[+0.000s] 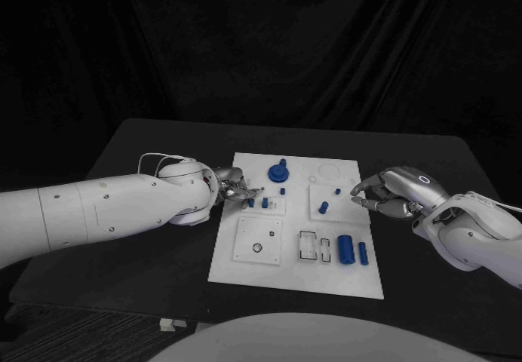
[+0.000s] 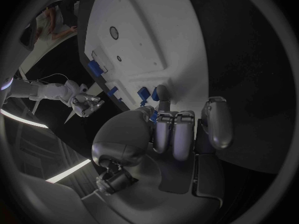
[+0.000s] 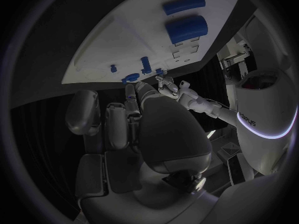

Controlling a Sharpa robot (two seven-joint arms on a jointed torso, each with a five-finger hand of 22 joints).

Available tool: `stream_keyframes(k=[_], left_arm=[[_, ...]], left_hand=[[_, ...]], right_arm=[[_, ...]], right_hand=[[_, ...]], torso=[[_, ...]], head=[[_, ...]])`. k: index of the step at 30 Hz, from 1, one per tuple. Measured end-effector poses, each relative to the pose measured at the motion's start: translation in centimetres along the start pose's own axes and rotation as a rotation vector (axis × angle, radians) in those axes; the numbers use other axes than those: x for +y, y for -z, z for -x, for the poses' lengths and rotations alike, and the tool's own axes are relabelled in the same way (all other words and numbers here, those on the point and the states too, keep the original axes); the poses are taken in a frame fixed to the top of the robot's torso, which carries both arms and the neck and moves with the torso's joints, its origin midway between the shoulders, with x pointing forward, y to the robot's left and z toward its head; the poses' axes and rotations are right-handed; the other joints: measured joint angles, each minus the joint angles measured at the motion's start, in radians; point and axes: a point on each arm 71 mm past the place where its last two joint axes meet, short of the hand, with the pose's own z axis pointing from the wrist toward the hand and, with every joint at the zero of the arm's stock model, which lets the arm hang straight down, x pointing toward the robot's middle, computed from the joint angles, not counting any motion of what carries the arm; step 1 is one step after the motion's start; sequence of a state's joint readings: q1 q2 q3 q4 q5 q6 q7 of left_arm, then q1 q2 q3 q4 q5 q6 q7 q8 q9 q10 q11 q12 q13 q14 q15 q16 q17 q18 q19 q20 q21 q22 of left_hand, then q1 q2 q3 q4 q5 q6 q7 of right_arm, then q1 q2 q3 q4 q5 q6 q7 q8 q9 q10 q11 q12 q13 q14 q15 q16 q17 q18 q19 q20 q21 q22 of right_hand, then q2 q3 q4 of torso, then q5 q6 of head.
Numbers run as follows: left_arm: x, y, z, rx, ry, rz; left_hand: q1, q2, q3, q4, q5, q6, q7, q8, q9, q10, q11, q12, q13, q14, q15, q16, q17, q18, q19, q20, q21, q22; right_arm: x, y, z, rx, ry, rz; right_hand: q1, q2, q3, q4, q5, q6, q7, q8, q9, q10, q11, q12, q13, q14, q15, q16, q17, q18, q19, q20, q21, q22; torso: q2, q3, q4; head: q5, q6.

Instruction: Assemble the parts on the task board

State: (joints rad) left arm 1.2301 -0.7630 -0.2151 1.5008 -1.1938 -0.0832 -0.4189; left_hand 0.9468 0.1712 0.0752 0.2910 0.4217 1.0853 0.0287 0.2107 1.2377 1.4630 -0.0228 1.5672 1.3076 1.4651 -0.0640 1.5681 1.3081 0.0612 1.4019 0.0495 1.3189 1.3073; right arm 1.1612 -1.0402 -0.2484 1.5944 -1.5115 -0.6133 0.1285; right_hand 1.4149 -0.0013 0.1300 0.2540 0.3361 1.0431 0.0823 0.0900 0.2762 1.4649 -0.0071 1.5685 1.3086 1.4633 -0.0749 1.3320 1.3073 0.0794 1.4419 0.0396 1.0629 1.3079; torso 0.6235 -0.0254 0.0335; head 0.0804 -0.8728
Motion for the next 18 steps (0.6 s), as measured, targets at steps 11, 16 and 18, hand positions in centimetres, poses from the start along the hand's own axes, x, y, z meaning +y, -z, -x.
stream_keyframes(k=[11, 16, 18], left_arm=[[0.3, 1.8, 5.2, -0.201, 0.038, -0.046], [-0.4, 2.3, 7.6, -0.314, 0.048, -0.127], [-0.6, 2.3, 8.1, -0.331, 0.041, -0.164]], left_hand=[[-0.070, -0.046, -0.150, 0.002, -0.287, -0.005, -0.002, 0.073, 0.071, 0.003, -0.010, 0.000, 0.000, 0.000, -0.008, 0.000, 0.000, 0.000, 0.020, -0.013, 0.033, 0.000], [-0.033, -0.044, -0.177, 0.000, -0.286, -0.007, -0.011, 0.116, 0.071, 0.004, -0.011, 0.000, 0.000, 0.004, -0.011, 0.000, 0.000, 0.000, 0.030, -0.016, 0.042, 0.000], [0.038, -0.045, -0.175, -0.014, -0.270, -0.039, -0.011, 0.133, 0.071, 0.004, -0.011, 0.000, 0.000, 0.004, -0.011, 0.000, 0.000, 0.000, 0.016, -0.014, 0.022, 0.000]], right_arm=[[-0.2, 0.5, 0.3, -0.018, 0.002, -0.007], [-0.2, 0.5, 0.4, -0.024, 0.002, -0.006], [-0.2, 0.5, 0.4, -0.025, 0.003, -0.007]], right_hand=[[0.000, 0.000, 0.001, 0.001, 0.000, 0.000, 0.000, 0.000, 0.000, 0.000, 0.000, 0.000, 0.000, 0.000, 0.000, -0.004, 0.000, 0.000, 0.000, 0.000, -0.004, 0.000], [-0.005, 0.004, 0.001, 0.001, 0.000, 0.000, 0.000, -0.004, 0.000, 0.000, 0.000, 0.000, 0.001, 0.000, 0.000, -0.004, 0.000, -0.001, 0.000, 0.000, -0.006, 0.000], [-0.005, 0.004, 0.001, 0.001, 0.000, 0.000, 0.000, -0.004, 0.000, 0.000, 0.000, 0.000, 0.001, 0.000, 0.000, -0.004, 0.000, -0.001, 0.000, 0.000, -0.006, 0.000]], torso=[[0.001, 0.0000, -0.0016], [0.001, 0.0007, -0.0015], [0.001, 0.0008, -0.0013]], head=[[0.001, 0.000], [-0.002, 0.000], [-0.003, 0.000]])
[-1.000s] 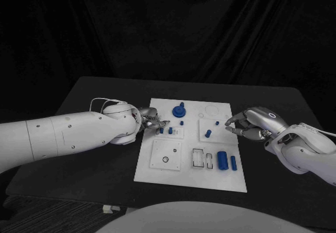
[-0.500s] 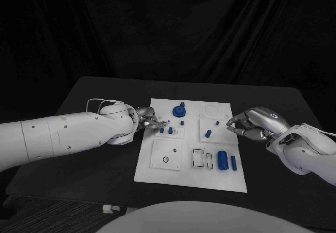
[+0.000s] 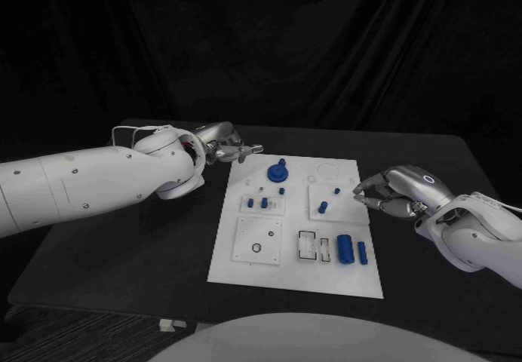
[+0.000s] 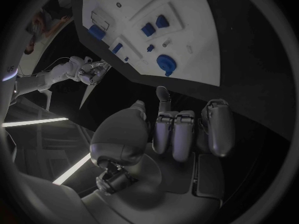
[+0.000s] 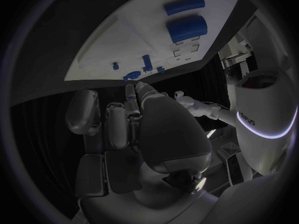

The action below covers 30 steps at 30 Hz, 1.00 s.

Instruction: Assemble the parts on the task board

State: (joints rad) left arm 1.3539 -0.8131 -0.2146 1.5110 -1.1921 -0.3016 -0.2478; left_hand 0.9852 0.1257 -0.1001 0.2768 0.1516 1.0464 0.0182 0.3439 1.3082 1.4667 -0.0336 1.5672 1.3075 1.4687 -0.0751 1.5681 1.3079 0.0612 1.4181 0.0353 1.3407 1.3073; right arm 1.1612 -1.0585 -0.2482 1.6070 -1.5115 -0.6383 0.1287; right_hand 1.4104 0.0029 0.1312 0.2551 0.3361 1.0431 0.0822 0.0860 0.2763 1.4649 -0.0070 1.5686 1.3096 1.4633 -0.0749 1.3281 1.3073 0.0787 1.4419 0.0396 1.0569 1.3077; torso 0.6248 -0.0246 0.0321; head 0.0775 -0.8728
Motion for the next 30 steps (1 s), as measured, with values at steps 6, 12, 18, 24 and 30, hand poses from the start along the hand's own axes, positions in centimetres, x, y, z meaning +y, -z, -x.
stream_keyframes(k=[6, 12, 18, 24, 30], left_arm=[[-1.3, -1.3, 0.3, 0.012, -0.030, -0.182], [-2.9, -2.1, -0.3, 0.031, -0.156, -0.393], [-4.2, -2.9, -2.0, 0.064, -0.290, -0.540], [-4.5, -3.7, -4.0, 0.095, -0.375, -0.593], [-4.5, -4.2, -5.6, 0.119, -0.428, -0.612]], left_hand=[[0.328, -0.025, 0.076, -0.083, -0.029, -0.191, 0.084, -0.122, -0.092, -0.225, 0.073, -0.315, -0.003, -0.112, 0.076, -0.123, 0.000, 0.032, -0.247, 0.047, -0.256, 0.001], [0.433, -0.067, 0.141, -0.079, -0.043, -0.248, 0.088, -0.216, -0.340, -0.549, 0.096, -0.781, -0.249, -0.363, 0.095, -0.353, -0.192, 0.032, -0.303, 0.070, -0.315, 0.001], [0.508, -0.136, 0.224, -0.084, -0.043, -0.244, 0.065, -0.258, -0.641, -0.660, 0.073, -1.119, -0.612, -0.325, 0.063, -0.420, -0.312, 0.032, -0.175, 0.069, -0.210, 0.001], [0.531, -0.159, 0.264, -0.099, -0.043, -0.229, 0.051, -0.266, -0.803, -0.681, 0.063, -1.257, -0.798, -0.253, 0.047, -0.405, -0.333, 0.031, -0.084, 0.057, -0.119, 0.001], [0.533, -0.178, 0.284, -0.113, -0.035, -0.210, 0.031, -0.267, -0.875, -0.681, 0.058, -1.304, -0.879, -0.222, 0.036, -0.384, -0.334, 0.014, -0.046, 0.052, -0.078, 0.001]], right_arm=[[0.0, 0.1, 0.1, -0.006, 0.000, 0.000], [0.0, 0.2, 0.1, -0.012, 0.000, 0.001], [0.0, 0.2, 0.2, -0.016, 0.001, 0.003], [0.1, 0.1, 0.2, -0.018, 0.000, 0.006], [0.2, 0.1, 0.2, -0.018, -0.001, 0.010]], right_hand=[[0.000, 0.000, 0.003, 0.003, 0.000, 0.000, 0.000, 0.000, 0.000, 0.000, 0.000, -0.012, 0.002, 0.000, 0.000, 0.000, 0.000, 0.000, 0.000, 0.000, 0.000, 0.000], [0.000, 0.000, 0.000, 0.006, 0.000, 0.000, 0.000, 0.000, 0.000, 0.000, 0.000, -0.013, 0.000, 0.000, 0.000, 0.000, 0.000, 0.000, 0.000, 0.000, 0.000, 0.000], [0.000, 0.000, 0.000, 0.006, 0.000, 0.000, 0.000, 0.000, 0.000, 0.000, 0.000, -0.012, 0.000, 0.000, 0.000, 0.000, 0.000, 0.000, 0.000, 0.000, 0.000, 0.000], [-0.004, 0.004, 0.000, 0.006, 0.000, 0.000, 0.000, 0.000, 0.000, 0.000, 0.000, -0.012, 0.000, 0.000, 0.000, 0.000, 0.000, 0.000, 0.000, 0.000, 0.000, 0.000], [-0.005, 0.003, 0.000, 0.006, 0.000, 0.000, 0.000, 0.000, 0.000, 0.000, 0.000, -0.012, 0.001, 0.000, 0.000, -0.001, 0.000, 0.000, 0.000, 0.000, 0.000, 0.000]], torso=[[0.000, -0.0004, 0.0003], [0.001, -0.0037, -0.0012], [0.002, -0.0056, -0.0060], [0.002, -0.0058, -0.0074], [0.002, -0.0058, -0.0080]], head=[[-0.003, 0.000], [-0.006, 0.000], [-0.005, 0.000], [-0.009, 0.000], [-0.012, 0.000]])
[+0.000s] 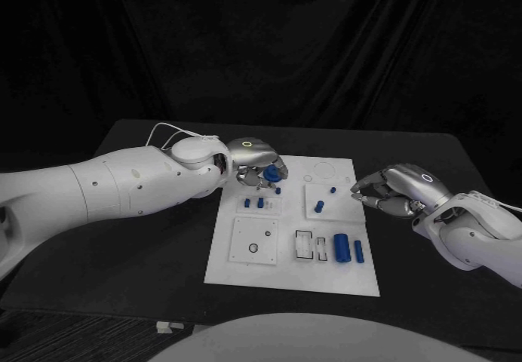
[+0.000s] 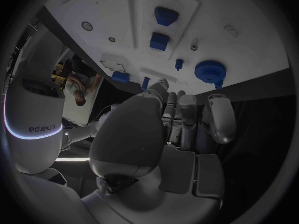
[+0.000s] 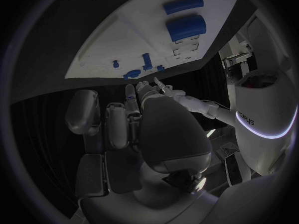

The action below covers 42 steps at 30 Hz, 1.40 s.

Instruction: Assemble the parts on the task board

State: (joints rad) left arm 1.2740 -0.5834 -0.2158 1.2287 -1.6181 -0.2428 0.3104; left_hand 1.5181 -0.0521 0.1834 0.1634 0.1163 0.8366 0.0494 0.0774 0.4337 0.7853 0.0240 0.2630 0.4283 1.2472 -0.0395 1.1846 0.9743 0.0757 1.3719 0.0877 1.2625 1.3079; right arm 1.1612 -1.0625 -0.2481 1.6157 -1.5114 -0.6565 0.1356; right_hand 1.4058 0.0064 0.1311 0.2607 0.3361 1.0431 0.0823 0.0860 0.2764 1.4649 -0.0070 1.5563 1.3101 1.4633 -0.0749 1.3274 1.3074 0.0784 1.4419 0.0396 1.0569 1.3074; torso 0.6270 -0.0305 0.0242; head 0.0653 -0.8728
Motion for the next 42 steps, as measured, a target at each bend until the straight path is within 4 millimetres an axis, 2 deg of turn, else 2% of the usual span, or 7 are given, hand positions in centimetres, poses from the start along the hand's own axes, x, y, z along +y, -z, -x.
stream_keyframes(k=[2, 3, 4, 7, 23, 34, 42], left_arm=[[-0.1, -0.2, -0.3, 0.008, -0.010, -0.004], [-0.2, -0.4, -0.5, 0.012, -0.016, -0.006], [-0.2, -0.5, -0.6, 0.015, -0.020, -0.006], [-0.2, -0.8, -1.0, 0.024, -0.031, -0.005], [-0.2, -1.9, -1.7, 0.042, -0.061, 0.017], [-0.2, -2.6, -2.7, 0.065, -0.061, 0.033], [-0.2, -2.8, -3.6, 0.079, -0.053, 0.042]], left_hand=[[0.003, -0.003, 0.009, -0.004, 0.001, 0.003, -0.003, 0.000, -0.015, 0.006, -0.005, -0.005, -0.016, 0.008, 0.000, 0.005, 0.001, 0.000, 0.006, -0.003, 0.008, 0.000], [0.005, -0.006, 0.016, -0.011, 0.011, 0.008, -0.008, -0.002, -0.029, 0.011, -0.007, -0.009, -0.031, 0.015, -0.002, 0.015, 0.004, 0.000, 0.013, -0.002, 0.016, 0.000], [0.014, -0.022, 0.033, -0.027, 0.034, 0.018, -0.014, -0.007, -0.056, 0.023, -0.010, -0.021, -0.057, 0.028, -0.004, 0.033, 0.012, 0.000, 0.027, -0.002, 0.030, 0.000], [0.016, -0.024, 0.043, -0.032, 0.050, 0.020, -0.012, -0.007, -0.070, 0.027, -0.009, -0.024, -0.071, 0.031, -0.005, 0.039, 0.013, 0.000, 0.028, -0.004, 0.033, 0.000], [0.012, -0.028, 0.068, -0.044, 0.056, 0.044, -0.022, -0.007, -0.082, 0.045, 0.007, -0.024, -0.083, 0.027, -0.001, 0.039, 0.000, 0.000, 0.028, -0.004, 0.033, 0.000], [-0.004, -0.044, 0.088, -0.054, 0.043, 0.077, -0.015, 0.004, -0.083, 0.114, -0.003, 0.015, -0.064, 0.027, -0.001, 0.047, -0.011, 0.000, 0.028, -0.004, 0.033, 0.000], [-0.009, -0.038, 0.096, -0.057, 0.036, 0.097, -0.010, 0.012, -0.080, 0.124, -0.008, 0.015, -0.062, 0.019, -0.002, 0.047, -0.023, 0.000, 0.028, -0.004, 0.033, 0.000]], right_arm=[[0.0, 0.0, 0.0, 0.000, -0.001, 0.001], [0.1, 0.0, 0.0, 0.000, -0.001, 0.002], [0.1, 0.0, 0.0, 0.000, -0.001, 0.002], [0.1, 0.0, 0.0, 0.000, -0.001, 0.003], [0.1, 0.1, 0.1, -0.002, -0.002, 0.004], [0.2, 0.0, 0.0, -0.002, -0.003, 0.007], [0.2, -0.1, 0.0, -0.001, -0.003, 0.007]], right_hand=[[-0.003, -0.003, 0.000, 0.000, 0.000, 0.000, 0.000, 0.000, 0.000, 0.000, 0.000, -0.004, 0.000, 0.000, 0.000, -0.003, 0.000, 0.000, 0.000, 0.000, 0.000, 0.000], [-0.004, -0.004, 0.000, 0.000, 0.000, 0.000, 0.000, 0.000, 0.000, 0.000, 0.000, -0.004, 0.000, 0.000, 0.000, -0.003, 0.000, 0.000, 0.000, 0.000, 0.000, 0.000], [-0.004, -0.004, 0.000, 0.000, 0.000, 0.000, 0.000, 0.000, 0.000, 0.000, 0.000, -0.005, 0.000, 0.000, 0.000, -0.003, 0.000, 0.000, 0.000, 0.000, 0.000, 0.000], [-0.004, -0.004, 0.000, 0.000, 0.000, 0.000, 0.000, 0.000, 0.000, 0.000, 0.000, -0.005, 0.000, 0.000, 0.000, -0.003, 0.000, 0.000, 0.000, 0.000, 0.000, 0.000], [-0.004, -0.004, 0.000, 0.000, 0.000, 0.000, 0.000, 0.000, 0.000, 0.000, 0.000, -0.004, 0.000, 0.000, 0.000, -0.003, 0.000, 0.000, 0.000, 0.000, 0.000, 0.001], [-0.004, -0.004, 0.003, 0.003, 0.000, 0.004, 0.004, 0.000, 0.000, 0.000, 0.000, -0.004, 0.000, 0.000, 0.000, -0.003, 0.000, 0.000, 0.000, 0.000, -0.005, 0.001], [-0.003, -0.004, 0.000, 0.006, 0.000, 0.004, 0.004, 0.000, 0.000, 0.000, 0.000, -0.003, 0.000, 0.000, 0.000, -0.003, 0.000, 0.000, 0.000, 0.000, -0.006, 0.000]], torso=[[0.000, 0.0000, 0.0000], [0.000, 0.0000, 0.0000], [0.000, 0.0000, 0.0001], [0.000, 0.0000, 0.0005], [-0.001, 0.0013, 0.0020], [-0.002, 0.0013, 0.0009], [-0.002, 0.0010, 0.0011]], head=[[-0.001, 0.000], [-0.002, 0.000], [-0.003, 0.000], [-0.005, 0.000], [-0.006, 0.000], [-0.010, 0.000], [-0.016, 0.000]])
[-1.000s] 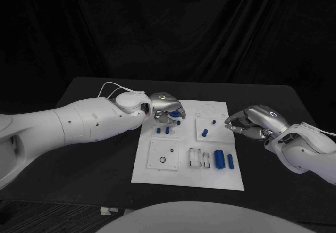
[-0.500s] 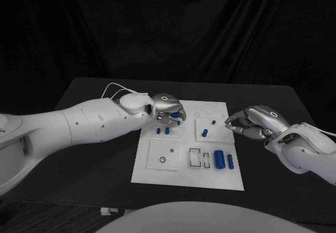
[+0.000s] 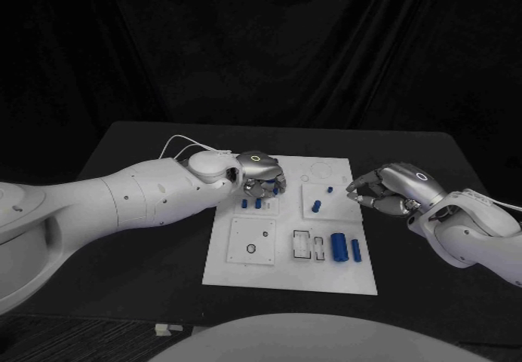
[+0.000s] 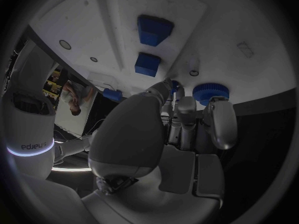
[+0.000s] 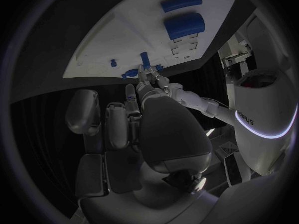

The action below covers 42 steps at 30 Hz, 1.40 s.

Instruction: Assemble the parts on the task board

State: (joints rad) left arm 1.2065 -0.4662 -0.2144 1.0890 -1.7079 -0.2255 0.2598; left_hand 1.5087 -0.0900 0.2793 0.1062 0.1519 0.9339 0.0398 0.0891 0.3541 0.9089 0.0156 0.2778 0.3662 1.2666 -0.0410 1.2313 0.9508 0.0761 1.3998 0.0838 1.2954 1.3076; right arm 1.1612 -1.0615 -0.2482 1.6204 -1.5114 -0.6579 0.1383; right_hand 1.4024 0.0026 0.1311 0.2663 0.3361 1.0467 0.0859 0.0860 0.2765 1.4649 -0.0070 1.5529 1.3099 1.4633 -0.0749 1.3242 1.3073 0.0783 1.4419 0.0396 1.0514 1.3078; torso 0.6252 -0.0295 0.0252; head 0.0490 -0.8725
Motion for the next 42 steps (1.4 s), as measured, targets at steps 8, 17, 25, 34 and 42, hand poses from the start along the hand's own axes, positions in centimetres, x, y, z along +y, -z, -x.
stream_keyframes(k=[8, 17, 25, 34, 42], left_arm=[[0.1, -0.2, -0.1, -0.021, -0.002, 0.006], [0.3, 0.9, -0.4, -0.089, -0.014, 0.011], [0.2, 2.5, 0.9, -0.171, -0.031, -0.004], [0.9, 4.5, 4.8, -0.237, -0.075, -0.005], [1.7, 5.4, 4.9, -0.186, -0.069, 0.020]], left_hand=[[0.004, 0.004, 0.028, -0.022, 0.009, 0.063, 0.015, 0.025, 0.011, 0.072, -0.001, 0.017, 0.000, 0.002, -0.002, 0.001, -0.007, 0.000, 0.004, 0.000, 0.014, 0.000], [0.013, 0.012, 0.043, -0.054, 0.046, 0.149, 0.035, 0.044, 0.023, 0.151, 0.040, 0.040, -0.001, 0.045, 0.001, 0.015, 0.002, -0.016, 0.036, -0.007, 0.054, 0.000], [0.013, 0.014, 0.043, -0.054, 0.028, 0.159, 0.038, 0.044, 0.023, 0.161, 0.050, 0.008, -0.004, 0.049, -0.002, 0.008, -0.018, -0.016, 0.036, -0.007, 0.054, 0.000], [0.000, 0.026, 0.037, -0.048, -0.010, 0.163, 0.035, 0.031, 0.020, 0.185, 0.038, -0.032, -0.037, 0.052, 0.002, -0.008, -0.044, -0.015, 0.036, -0.007, 0.044, 0.000], [-0.012, 0.028, 0.034, -0.046, -0.021, 0.159, 0.032, 0.023, 0.017, 0.202, 0.023, -0.051, -0.046, 0.045, -0.006, -0.027, -0.071, -0.015, 0.026, -0.009, 0.023, 0.000]], right_arm=[[0.0, -0.1, 0.0, 0.000, 0.000, 0.001], [0.0, 0.0, 0.0, 0.000, 0.001, -0.001], [-0.1, -0.1, 0.0, 0.002, 0.001, -0.001], [-0.1, 0.0, -0.1, 0.005, 0.002, -0.003], [-0.2, -0.2, -0.2, 0.010, -0.003, -0.007]], right_hand=[[0.000, 0.000, 0.000, 0.000, 0.000, 0.004, -0.004, 0.000, 0.000, 0.000, 0.000, -0.004, 0.001, 0.000, 0.000, -0.004, 0.000, 0.000, 0.000, 0.000, 0.000, 0.000], [0.000, 0.000, 0.000, 0.000, 0.000, 0.004, -0.004, 0.000, 0.000, 0.000, 0.000, -0.004, 0.000, 0.000, 0.000, -0.004, 0.000, 0.000, 0.000, 0.000, 0.000, 0.000], [0.000, 0.000, 0.000, 0.000, 0.000, 0.004, -0.004, 0.000, 0.000, 0.000, 0.000, -0.004, 0.000, 0.000, 0.000, -0.004, 0.000, 0.000, 0.000, 0.000, 0.000, 0.000], [-0.004, -0.004, 0.003, 0.003, -0.009, 0.007, -0.007, 0.000, 0.000, 0.000, 0.000, -0.004, -0.002, 0.000, 0.000, -0.004, 0.000, 0.000, 0.000, 0.000, 0.000, 0.000], [-0.004, -0.004, 0.003, 0.003, -0.009, 0.007, -0.007, 0.000, 0.000, 0.000, 0.000, -0.004, -0.002, 0.000, 0.000, -0.004, 0.000, 0.000, 0.000, 0.000, 0.000, 0.000]], torso=[[0.000, -0.0003, 0.0000], [0.000, -0.0001, 0.0026], [-0.002, 0.0004, 0.0037], [-0.001, 0.0021, 0.0050], [-0.001, 0.0016, 0.0059]], head=[[-0.007, 0.000], [-0.014, 0.000], [-0.015, 0.000], [-0.010, 0.000], [-0.005, 0.000]])
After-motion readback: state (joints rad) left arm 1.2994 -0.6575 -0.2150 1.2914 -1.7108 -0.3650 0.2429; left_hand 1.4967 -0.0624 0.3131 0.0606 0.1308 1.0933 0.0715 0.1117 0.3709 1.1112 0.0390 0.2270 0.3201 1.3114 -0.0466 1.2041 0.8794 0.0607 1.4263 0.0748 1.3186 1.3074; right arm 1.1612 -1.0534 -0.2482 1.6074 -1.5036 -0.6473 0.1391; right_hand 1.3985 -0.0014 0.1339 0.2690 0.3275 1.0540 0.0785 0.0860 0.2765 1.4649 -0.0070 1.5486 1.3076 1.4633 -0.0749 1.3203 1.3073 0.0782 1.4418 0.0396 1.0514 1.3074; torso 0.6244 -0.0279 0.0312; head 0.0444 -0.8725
